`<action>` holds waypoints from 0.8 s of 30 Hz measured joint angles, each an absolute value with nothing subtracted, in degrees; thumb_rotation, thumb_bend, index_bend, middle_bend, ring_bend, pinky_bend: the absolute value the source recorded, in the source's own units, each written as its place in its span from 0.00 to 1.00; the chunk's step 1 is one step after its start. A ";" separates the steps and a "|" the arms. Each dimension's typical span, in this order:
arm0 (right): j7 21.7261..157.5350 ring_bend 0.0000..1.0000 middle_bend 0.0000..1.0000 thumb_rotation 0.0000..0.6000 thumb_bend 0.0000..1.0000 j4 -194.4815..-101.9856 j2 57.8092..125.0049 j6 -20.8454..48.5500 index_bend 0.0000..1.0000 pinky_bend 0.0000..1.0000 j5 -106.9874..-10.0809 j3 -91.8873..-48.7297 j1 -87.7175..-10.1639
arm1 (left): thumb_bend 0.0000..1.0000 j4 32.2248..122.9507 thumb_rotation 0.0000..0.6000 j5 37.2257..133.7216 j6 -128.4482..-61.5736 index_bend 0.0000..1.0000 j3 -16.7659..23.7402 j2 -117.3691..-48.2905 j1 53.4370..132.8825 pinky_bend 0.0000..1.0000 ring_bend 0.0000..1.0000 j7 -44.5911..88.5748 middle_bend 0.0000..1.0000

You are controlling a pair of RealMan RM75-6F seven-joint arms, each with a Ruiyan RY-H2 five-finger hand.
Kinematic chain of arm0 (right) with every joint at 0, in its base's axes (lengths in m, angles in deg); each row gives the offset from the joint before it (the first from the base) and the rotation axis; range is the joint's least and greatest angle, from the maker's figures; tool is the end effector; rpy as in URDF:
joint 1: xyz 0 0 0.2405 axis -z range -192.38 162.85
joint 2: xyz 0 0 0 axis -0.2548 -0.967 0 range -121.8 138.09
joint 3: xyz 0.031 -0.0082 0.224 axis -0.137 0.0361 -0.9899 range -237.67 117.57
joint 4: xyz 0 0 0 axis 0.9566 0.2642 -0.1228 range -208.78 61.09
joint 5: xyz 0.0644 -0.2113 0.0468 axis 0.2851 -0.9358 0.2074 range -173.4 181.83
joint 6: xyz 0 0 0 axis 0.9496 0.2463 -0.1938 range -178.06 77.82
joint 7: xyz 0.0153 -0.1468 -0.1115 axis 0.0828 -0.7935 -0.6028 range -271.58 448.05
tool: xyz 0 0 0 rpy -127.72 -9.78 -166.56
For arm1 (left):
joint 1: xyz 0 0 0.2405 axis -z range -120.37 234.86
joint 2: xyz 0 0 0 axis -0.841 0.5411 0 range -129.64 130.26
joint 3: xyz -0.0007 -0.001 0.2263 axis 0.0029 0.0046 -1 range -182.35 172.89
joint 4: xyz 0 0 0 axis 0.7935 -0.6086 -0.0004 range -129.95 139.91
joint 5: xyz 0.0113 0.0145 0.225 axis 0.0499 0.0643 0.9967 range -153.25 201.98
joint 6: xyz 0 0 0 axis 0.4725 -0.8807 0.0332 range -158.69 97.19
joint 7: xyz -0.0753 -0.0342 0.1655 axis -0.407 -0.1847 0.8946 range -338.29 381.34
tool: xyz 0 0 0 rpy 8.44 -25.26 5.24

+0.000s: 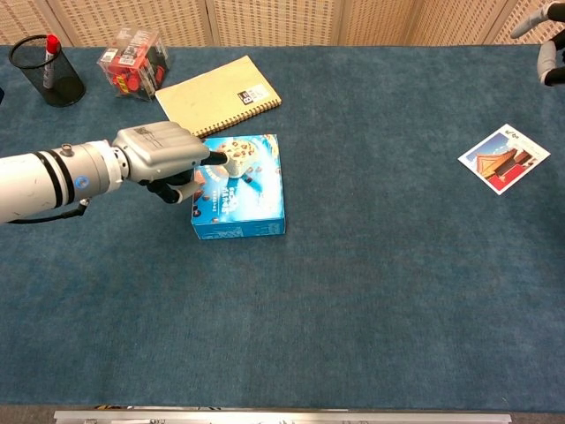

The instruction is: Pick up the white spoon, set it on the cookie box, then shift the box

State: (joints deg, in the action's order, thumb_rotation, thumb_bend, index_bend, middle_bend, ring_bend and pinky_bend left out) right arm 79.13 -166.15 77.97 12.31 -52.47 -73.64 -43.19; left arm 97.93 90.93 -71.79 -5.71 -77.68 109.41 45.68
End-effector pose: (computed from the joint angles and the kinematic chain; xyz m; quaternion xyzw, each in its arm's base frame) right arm -0.2352 -0.3629 0.0883 0.5820 -0.4677 0.3742 0.5500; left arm -0.1175 0.3227 -0.0674 -0.8853 -0.2703 -0.2246 0.3045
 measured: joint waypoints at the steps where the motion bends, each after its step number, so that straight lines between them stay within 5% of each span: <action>1: 79.13 0.92 0.78 1.00 0.69 -166.13 78.01 12.26 0.30 1.00 -52.50 -73.63 -43.20 | 0.80 98.02 1.00 90.95 -71.96 0.18 -5.85 -77.50 109.28 1.00 1.00 45.70 1.00; 24: 78.90 0.92 0.78 1.00 0.69 -166.55 78.17 12.42 0.30 1.00 -52.49 -73.89 -43.33 | 0.80 97.95 1.00 94.77 -74.76 0.18 -8.07 -76.74 106.03 1.00 1.00 43.72 1.00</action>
State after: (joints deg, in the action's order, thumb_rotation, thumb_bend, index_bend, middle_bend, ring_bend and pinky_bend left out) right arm 78.90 -166.55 78.17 12.42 -52.49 -73.89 -43.33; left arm 97.95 94.77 -74.76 -8.07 -76.74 106.03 43.72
